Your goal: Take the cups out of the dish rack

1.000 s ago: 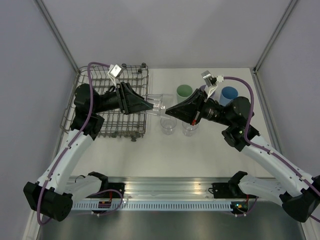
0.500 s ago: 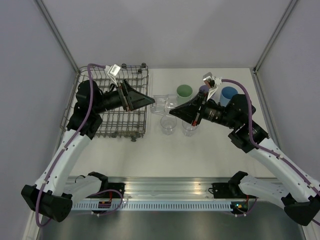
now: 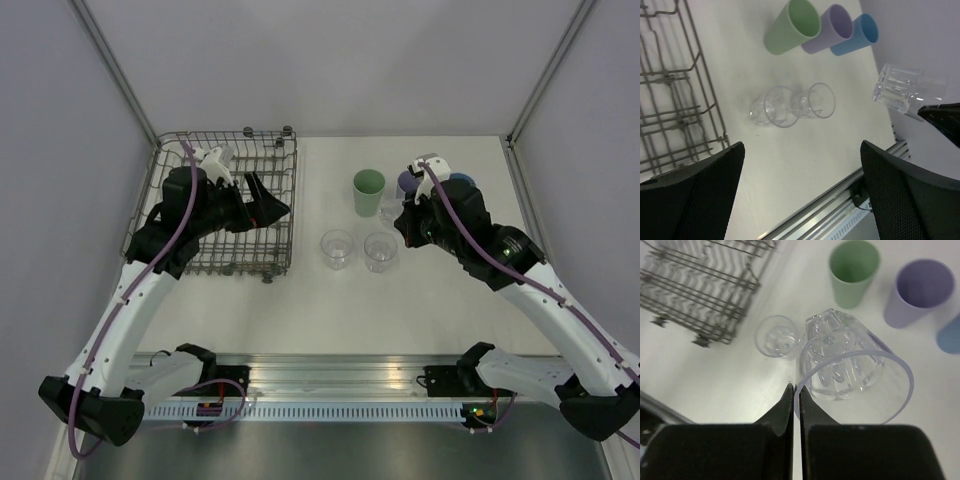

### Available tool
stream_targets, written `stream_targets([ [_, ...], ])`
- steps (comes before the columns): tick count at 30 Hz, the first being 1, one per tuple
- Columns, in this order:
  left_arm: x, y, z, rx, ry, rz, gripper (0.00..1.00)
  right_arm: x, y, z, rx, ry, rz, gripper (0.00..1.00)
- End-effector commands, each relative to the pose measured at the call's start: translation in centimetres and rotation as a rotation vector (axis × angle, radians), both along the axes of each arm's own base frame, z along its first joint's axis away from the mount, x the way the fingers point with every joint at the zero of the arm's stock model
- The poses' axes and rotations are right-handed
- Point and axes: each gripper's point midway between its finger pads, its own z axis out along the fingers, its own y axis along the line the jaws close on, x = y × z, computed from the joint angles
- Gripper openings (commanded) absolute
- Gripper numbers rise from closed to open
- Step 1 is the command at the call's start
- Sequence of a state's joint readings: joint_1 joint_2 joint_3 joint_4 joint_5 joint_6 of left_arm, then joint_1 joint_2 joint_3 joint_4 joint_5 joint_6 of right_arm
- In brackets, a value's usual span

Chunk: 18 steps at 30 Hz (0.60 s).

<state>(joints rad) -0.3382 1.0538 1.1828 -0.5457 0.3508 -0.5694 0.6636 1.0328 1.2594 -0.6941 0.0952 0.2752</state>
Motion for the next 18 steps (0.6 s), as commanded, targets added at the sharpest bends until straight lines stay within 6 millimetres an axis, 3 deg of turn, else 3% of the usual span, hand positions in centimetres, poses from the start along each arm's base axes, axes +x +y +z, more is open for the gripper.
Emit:
stream_targets([
  [1, -1.0, 3.2, 0.9, 0.169, -0.081, 0.060, 1.00, 0.9, -4.8, -2.5, -0.228, 0.055, -0.148, 0.00],
  [2, -1.4, 3.6, 1.1, 0.183, -0.093, 0.068, 1.00, 1.4, -6.1, -3.3, -0.263, 0.074, -0.199, 0.00],
  [5, -2.2, 5.1, 0.7, 0.251, -0.102, 0.097, 1.00, 2.0, -7.7, -5.3, -0.329, 0.133, -0.258, 0.00],
  [18, -2.8, 9.2, -5.5, 0.450, -0.024, 0.215, 1.00, 3.7, -7.4, -13.5, -0.466, 0.409, -0.211, 0.00],
])
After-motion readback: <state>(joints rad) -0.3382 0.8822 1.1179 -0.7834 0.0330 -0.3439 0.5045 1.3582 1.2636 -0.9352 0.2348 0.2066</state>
